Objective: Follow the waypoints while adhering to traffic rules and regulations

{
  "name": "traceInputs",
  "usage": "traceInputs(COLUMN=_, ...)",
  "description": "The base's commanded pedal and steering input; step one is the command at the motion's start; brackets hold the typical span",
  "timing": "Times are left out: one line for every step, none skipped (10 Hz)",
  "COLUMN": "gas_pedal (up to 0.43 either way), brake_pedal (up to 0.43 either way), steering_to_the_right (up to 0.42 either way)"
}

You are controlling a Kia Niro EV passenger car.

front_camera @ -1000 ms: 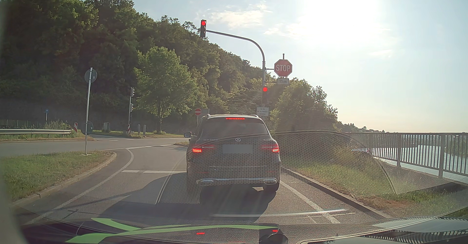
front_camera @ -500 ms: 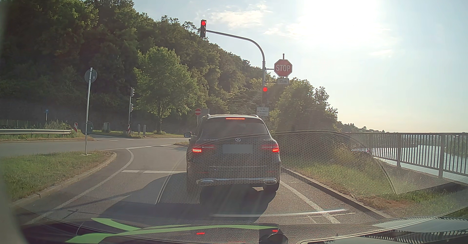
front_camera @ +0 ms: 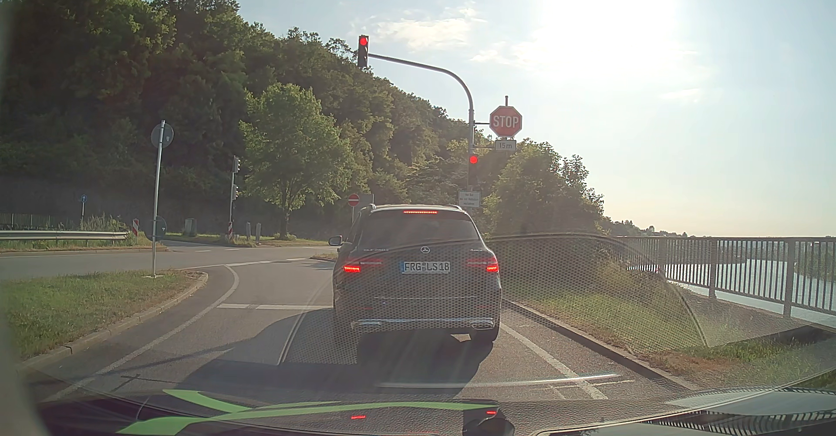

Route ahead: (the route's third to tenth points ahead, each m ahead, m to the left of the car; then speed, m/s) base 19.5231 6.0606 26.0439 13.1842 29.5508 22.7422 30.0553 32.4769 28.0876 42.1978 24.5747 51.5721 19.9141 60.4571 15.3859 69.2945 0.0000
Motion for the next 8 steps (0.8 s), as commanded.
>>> traceInputs(gas_pedal=0.0, brake_pedal=0.287, steering_to_the_right=-0.044)
traceInputs(gas_pedal=0.0, brake_pedal=0.287, steering_to_the_right=-0.044)
traceInputs(gas_pedal=0.0, brake_pedal=0.28, steering_to_the_right=-0.044)
traceInputs(gas_pedal=0.0, brake_pedal=0.287, steering_to_the_right=-0.045)
traceInputs(gas_pedal=0.0, brake_pedal=0.287, steering_to_the_right=-0.045)
traceInputs(gas_pedal=0.0, brake_pedal=0.28, steering_to_the_right=-0.045)
traceInputs(gas_pedal=0.0, brake_pedal=0.28, steering_to_the_right=-0.045)
traceInputs(gas_pedal=0.0, brake_pedal=0.287, steering_to_the_right=-0.045)
